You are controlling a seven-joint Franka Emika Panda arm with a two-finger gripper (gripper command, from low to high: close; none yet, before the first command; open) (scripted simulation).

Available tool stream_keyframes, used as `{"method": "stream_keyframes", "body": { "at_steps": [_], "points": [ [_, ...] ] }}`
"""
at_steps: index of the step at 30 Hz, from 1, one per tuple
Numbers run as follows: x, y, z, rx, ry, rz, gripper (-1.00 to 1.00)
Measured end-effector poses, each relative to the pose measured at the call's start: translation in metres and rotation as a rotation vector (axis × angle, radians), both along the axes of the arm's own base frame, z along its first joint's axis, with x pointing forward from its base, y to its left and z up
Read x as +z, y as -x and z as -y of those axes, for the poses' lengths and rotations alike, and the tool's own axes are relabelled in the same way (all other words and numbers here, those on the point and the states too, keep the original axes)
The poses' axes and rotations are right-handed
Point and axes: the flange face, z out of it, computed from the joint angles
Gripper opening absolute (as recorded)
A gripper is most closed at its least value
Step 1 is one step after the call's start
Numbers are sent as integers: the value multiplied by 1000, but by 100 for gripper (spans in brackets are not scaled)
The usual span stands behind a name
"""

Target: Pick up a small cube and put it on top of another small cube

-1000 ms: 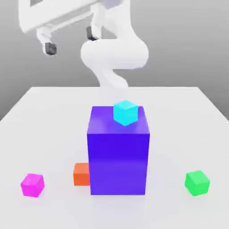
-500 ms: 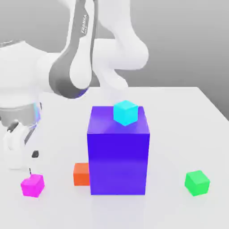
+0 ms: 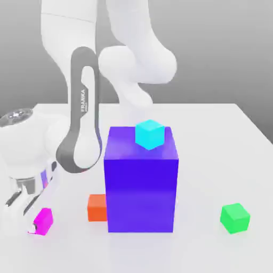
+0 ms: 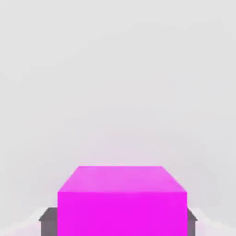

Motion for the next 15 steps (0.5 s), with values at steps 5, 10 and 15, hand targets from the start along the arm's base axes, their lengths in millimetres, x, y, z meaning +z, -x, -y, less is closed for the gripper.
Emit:
{"method": "stream_keyframes", "body": {
  "at_steps": [5,10,15],
  "points": [
    [23,-2,1,3,5,2,-100],
    [62,-3,0,7,0,9,-100],
    [80,-47,-54,296,-8,53,-100]
  ]
}}
